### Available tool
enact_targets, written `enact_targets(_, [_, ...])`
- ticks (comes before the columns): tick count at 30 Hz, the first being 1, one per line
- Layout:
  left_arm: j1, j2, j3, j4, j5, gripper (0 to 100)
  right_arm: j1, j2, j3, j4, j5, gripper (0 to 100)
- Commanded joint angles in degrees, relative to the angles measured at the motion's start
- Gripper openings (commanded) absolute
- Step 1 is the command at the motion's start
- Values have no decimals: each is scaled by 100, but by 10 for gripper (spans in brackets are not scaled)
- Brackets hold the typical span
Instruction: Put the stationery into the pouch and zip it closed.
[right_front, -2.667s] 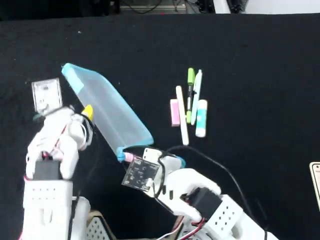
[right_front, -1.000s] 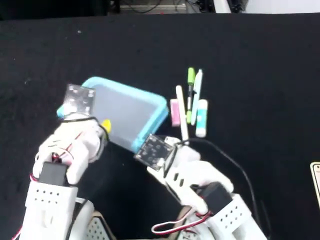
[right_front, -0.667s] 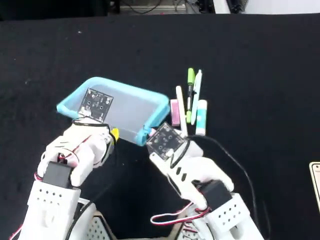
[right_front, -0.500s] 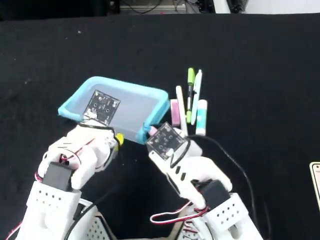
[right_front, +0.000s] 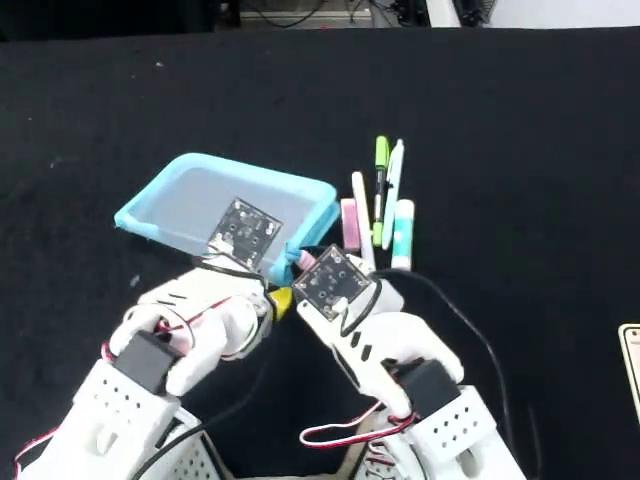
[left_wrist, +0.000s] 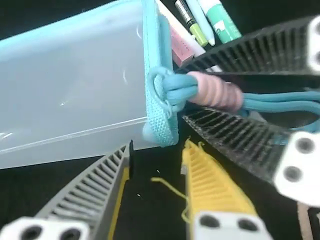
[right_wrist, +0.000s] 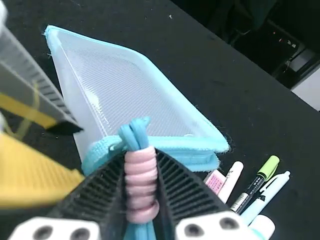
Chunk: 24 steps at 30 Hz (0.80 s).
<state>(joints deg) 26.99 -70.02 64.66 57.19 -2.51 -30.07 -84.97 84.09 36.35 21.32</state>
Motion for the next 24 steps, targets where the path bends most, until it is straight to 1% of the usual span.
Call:
enact_targets(1, [92,-35,207,-448,53,219,88,31,-4,-167,-53,11])
enact_targets(7, [-13,-35,330,-818,62,220,88,-13,110,-193,-53,11])
enact_targets(13, [-637,-35,330,-897,62,220,88,-22,110,-202,-53,11])
enact_targets(16, [-813,-35,321,-897,35,220,88,-22,110,-211,-53,11])
enact_targets(24, [-848,-35,295,-897,9,220,88,-22,110,-211,-53,11])
